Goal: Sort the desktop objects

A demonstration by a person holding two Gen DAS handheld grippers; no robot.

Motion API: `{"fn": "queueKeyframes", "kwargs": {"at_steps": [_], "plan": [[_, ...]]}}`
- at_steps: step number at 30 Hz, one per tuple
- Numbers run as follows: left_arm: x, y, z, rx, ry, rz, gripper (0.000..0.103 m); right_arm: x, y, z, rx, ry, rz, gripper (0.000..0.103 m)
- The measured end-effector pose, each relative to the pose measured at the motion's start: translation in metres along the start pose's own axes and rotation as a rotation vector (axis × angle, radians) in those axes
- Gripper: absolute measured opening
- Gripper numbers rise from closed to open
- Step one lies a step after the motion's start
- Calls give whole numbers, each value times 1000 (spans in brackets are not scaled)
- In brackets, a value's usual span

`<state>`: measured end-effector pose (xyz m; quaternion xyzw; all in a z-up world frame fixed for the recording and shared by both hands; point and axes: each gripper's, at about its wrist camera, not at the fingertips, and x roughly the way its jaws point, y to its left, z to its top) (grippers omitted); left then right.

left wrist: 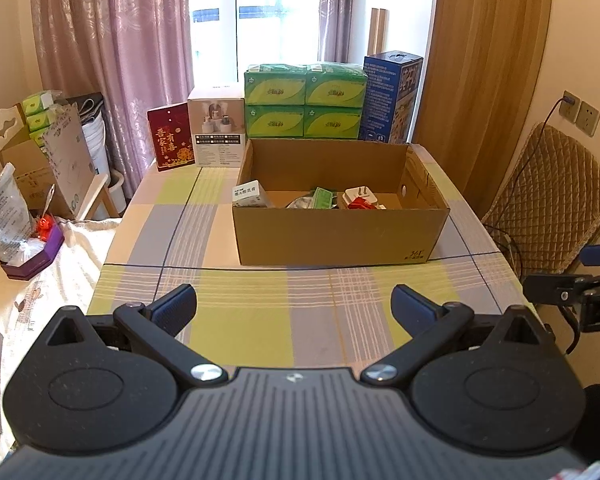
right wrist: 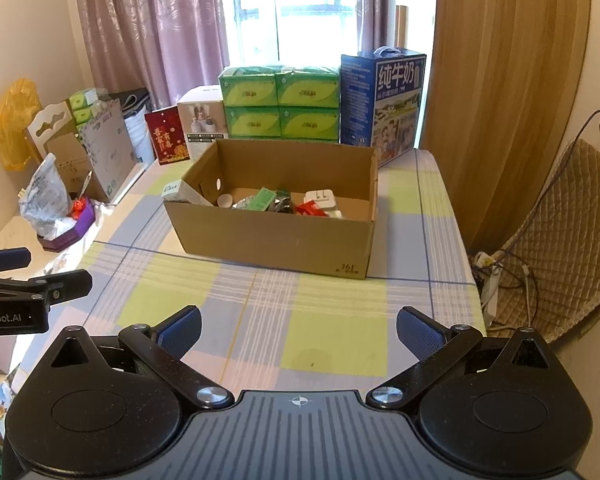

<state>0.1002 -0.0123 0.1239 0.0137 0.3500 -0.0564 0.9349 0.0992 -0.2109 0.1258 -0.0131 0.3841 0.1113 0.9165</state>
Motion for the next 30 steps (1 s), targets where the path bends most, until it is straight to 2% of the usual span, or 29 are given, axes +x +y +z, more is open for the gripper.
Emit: {"fn": "queueKeyframes", "kwargs": {"at_steps": [8,27,30], "plan": [[-5,-2,-7,7,-4,18,102,-6,0,-10,10,-8,-1,101],[-2,-13,-13,15,11,-16,102,-8,-10,-18,38,3,-12,101],[-2,-15,-15,30,-7,8,102,-9,-10,-20,40,4,-13,101]]}}
